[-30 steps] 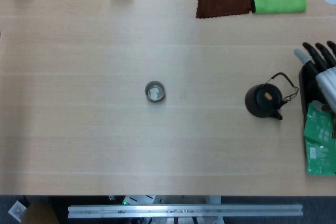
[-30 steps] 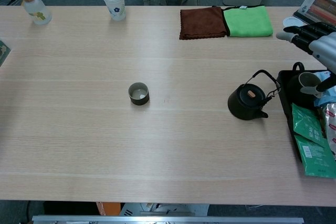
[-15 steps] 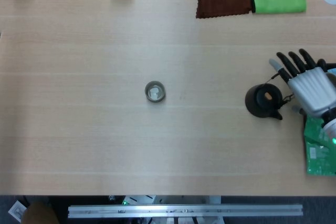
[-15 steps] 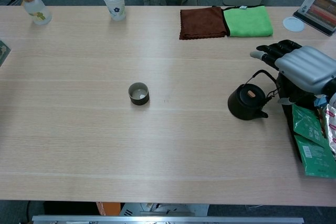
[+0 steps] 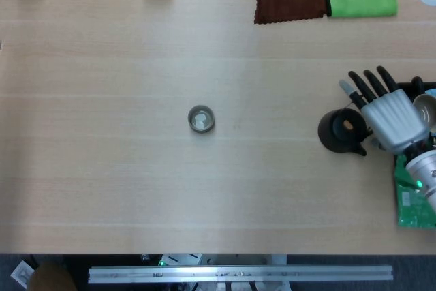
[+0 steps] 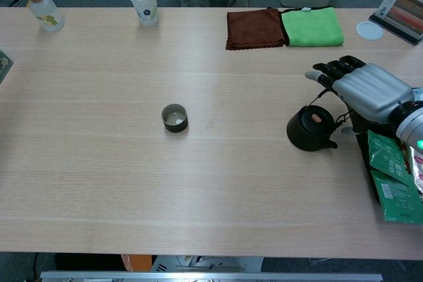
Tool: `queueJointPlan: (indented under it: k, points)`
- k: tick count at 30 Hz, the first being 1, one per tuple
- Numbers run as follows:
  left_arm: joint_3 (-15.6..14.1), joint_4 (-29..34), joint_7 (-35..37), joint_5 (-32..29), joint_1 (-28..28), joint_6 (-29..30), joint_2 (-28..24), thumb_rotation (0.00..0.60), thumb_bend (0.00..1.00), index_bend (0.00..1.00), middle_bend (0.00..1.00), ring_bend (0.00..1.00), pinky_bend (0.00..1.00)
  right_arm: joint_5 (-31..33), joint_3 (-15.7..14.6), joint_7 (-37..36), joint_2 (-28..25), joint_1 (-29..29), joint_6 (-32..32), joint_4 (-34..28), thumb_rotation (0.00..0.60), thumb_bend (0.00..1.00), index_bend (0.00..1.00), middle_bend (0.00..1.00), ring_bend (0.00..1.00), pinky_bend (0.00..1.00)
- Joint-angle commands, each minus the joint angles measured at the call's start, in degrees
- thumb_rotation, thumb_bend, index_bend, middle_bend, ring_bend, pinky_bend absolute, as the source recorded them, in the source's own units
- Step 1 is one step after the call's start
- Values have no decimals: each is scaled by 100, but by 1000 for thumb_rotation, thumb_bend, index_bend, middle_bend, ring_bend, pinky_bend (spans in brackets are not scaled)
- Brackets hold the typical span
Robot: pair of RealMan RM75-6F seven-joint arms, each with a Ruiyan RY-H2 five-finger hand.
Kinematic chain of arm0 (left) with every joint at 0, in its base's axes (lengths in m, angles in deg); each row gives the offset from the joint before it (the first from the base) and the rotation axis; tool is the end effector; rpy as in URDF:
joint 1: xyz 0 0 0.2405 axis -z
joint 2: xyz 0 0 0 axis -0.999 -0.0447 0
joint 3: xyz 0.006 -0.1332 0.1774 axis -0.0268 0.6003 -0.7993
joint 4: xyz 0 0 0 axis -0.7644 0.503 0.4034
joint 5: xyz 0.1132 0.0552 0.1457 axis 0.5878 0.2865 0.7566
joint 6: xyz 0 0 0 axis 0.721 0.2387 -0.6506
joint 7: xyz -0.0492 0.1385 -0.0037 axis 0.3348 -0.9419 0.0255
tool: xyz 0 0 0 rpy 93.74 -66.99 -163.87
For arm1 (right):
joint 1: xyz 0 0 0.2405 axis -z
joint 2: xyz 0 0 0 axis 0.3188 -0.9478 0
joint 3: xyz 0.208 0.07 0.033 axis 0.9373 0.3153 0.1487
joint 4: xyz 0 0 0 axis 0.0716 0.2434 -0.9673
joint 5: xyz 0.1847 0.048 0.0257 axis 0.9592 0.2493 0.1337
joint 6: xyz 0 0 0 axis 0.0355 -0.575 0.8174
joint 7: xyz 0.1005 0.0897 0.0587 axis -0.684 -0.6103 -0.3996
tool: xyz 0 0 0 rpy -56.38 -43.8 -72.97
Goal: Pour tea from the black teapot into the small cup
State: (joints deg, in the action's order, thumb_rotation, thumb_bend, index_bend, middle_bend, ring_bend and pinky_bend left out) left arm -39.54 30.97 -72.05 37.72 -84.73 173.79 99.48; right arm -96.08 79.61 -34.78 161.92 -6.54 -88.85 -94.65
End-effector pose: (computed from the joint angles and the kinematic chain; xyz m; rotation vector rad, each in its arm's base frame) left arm -0.2794 0.1685 0.1707 -1.3639 -0.8160 -0.7683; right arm -0.2118 -0.2405 0.0196 1.9884 -0.6209 0.4806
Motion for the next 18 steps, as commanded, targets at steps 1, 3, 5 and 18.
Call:
queueJointPlan:
  k: [1,3,5,18]
  points:
    - [-2,-32,43,-1,-13,13,-10,600,202,155,204,197,165,90,1,123,77,-44,-7,-11,600,0,0,0,0,0]
    - [-3,-64,86,-10,-24,19,-13,600,201,155,204,197,164,144,-3,204,123,-68,-18,-19,600,0,0,0,0,0]
    - [-4,-92,121,-16,-30,20,-14,600,201,155,204,197,164,194,1,263,161,-87,-34,-32,600,0,0,0,0,0]
    - [0,-261,325,-47,-77,47,-25,600,201,155,204,197,164,623,103,686,478,-262,-187,-84,600,0,0,0,0,0]
